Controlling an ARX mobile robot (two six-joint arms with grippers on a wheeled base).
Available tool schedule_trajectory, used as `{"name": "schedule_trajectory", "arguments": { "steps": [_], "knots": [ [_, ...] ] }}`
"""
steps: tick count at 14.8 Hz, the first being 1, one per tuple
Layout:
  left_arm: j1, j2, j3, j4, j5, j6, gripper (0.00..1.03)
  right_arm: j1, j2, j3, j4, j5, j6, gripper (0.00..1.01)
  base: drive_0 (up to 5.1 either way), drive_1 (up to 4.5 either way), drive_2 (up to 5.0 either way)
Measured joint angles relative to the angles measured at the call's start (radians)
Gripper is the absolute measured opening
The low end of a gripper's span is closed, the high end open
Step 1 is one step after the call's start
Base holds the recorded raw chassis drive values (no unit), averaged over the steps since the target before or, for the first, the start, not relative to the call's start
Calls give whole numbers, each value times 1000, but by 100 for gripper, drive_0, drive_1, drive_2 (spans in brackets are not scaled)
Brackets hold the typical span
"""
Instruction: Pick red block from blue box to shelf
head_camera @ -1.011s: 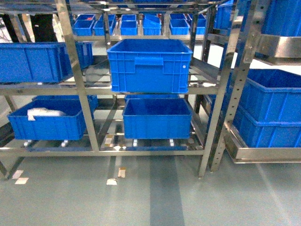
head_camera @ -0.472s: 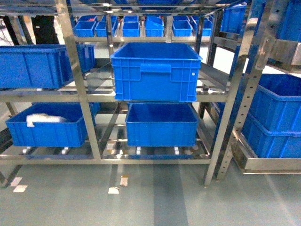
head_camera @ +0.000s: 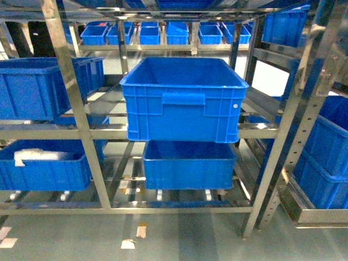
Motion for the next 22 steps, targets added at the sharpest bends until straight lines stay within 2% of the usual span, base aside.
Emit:
{"name": "schedule_trajectory", "arguments": {
  "steps": [12, 15, 22],
  "knots": [
    [0, 0, 0, 1, 0, 0, 98, 0, 0, 0, 0, 0, 0, 28, -311, 496, -176],
    [-1, 0, 0, 1, -1, 0, 98, 0, 0, 0, -1, 0, 0, 28, 11, 433, -411],
    [-1, 0, 0, 0, 0, 0, 98, 0, 0, 0, -1, 0, 0, 28, 0, 0, 0]
  ]
}}
